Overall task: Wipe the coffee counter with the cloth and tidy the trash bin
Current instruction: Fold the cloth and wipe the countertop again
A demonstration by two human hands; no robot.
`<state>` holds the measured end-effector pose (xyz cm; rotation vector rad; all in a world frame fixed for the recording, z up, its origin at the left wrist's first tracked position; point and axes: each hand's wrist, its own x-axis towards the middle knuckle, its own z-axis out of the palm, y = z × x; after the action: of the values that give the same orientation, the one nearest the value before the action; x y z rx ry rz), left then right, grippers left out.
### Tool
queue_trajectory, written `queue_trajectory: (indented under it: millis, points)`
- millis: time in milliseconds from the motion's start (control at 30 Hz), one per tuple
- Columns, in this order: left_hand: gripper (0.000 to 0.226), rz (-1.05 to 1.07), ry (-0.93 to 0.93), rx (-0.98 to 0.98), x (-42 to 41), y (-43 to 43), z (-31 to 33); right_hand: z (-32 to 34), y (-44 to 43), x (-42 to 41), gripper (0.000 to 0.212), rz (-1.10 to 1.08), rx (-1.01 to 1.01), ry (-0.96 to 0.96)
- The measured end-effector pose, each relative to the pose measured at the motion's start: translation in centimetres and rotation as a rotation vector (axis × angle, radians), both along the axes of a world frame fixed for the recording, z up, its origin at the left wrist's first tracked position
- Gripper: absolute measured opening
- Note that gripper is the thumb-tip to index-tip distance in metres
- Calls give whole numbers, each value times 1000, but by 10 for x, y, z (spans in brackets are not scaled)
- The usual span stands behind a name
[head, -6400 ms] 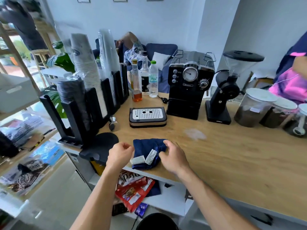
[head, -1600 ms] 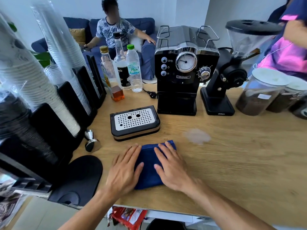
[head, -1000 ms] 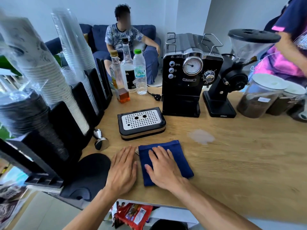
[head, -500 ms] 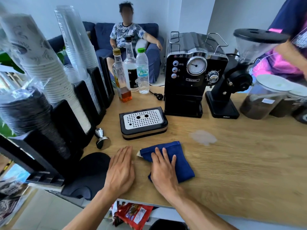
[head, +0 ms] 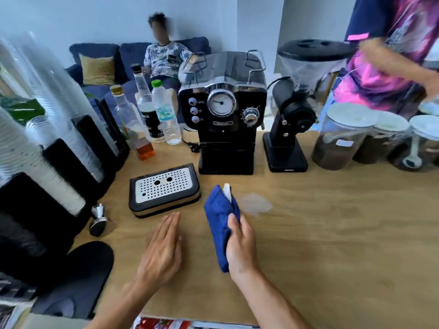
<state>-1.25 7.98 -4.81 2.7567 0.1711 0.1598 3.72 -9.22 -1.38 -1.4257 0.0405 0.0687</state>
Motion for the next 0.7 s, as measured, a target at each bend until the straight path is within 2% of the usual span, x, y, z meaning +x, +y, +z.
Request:
queue_trajectory:
  millis: [133,267,400,500,567,700]
  points:
    - [74,-103,-11,-25,33,-19,-3,10,-34,12,28,-113,187,114]
    - [71,-203,-7,-27,57,-32,-6,15,-68,21,28,-218,218,125]
    - [72,-260,-26,-19,73,-43,-11,18,-105,37,27,-346,85,-7]
    - [91,-251,-7,-24,81,-47,-16,23,-123,56,22,-444,-103,-80]
    - [95,-235,19,-23,83,-47,-20,20,-126,71,20,-478,-263,-131]
    - [92,-221,63,-23,83,-42,-25,0,-108,101,26,-428,-460,-76]
